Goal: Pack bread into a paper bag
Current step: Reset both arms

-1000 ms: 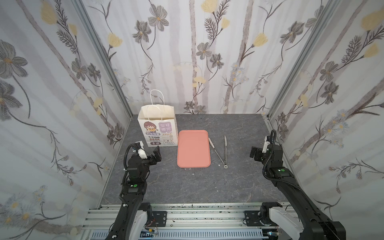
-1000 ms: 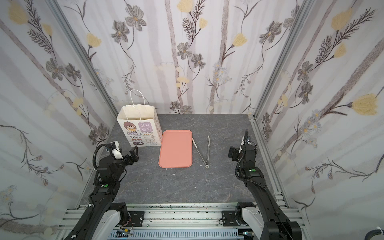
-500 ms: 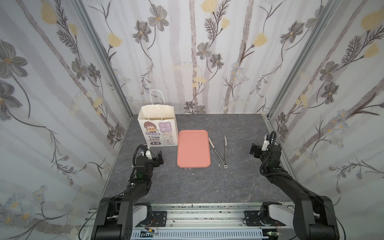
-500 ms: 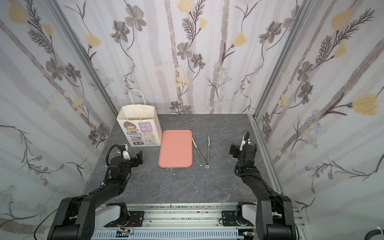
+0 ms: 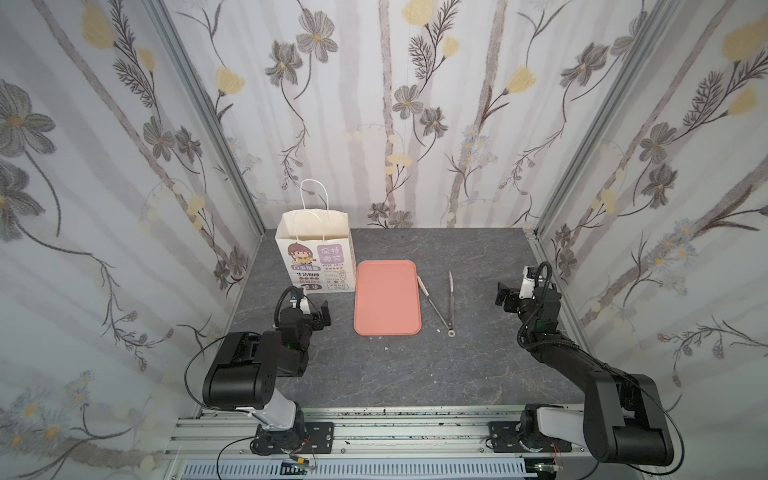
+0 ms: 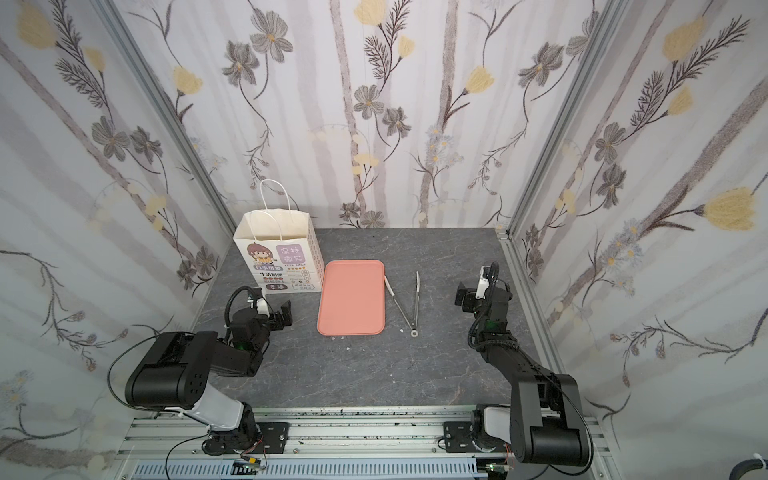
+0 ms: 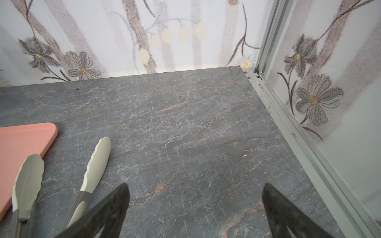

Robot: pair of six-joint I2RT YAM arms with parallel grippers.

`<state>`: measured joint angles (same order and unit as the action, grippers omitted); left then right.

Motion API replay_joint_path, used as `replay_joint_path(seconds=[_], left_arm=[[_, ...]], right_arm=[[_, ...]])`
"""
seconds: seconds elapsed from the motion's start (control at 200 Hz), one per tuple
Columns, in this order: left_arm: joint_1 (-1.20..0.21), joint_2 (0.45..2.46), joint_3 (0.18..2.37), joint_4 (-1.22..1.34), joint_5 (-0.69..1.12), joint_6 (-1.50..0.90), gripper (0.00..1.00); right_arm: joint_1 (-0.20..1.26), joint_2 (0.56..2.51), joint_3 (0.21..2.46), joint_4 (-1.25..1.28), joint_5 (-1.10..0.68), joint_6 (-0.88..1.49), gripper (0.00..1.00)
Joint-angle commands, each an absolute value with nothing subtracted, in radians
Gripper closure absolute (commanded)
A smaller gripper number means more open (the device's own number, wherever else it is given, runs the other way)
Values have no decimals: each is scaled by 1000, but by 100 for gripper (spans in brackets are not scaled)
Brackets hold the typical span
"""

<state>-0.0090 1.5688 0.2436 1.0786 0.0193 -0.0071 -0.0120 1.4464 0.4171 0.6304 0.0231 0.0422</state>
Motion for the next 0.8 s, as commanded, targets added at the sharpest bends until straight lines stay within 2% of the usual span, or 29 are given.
replay_joint_path(seconds=[0.0, 0.04, 0.28, 0.794], left_arm=[[-12, 1581, 260, 1182, 44, 30, 0], [-14, 1568, 268, 1145, 50, 33, 0], [-17, 1566, 335, 1005, 86, 53, 0], [-14, 1566, 365, 957, 33, 31, 0]], right_arm=[[-7, 1486, 378, 831, -3, 10, 0], [-8, 1467, 399, 756, -2, 12, 0], [-5, 1483, 403, 770, -29, -2, 0], [17, 1482, 414, 747, -14, -26, 0]])
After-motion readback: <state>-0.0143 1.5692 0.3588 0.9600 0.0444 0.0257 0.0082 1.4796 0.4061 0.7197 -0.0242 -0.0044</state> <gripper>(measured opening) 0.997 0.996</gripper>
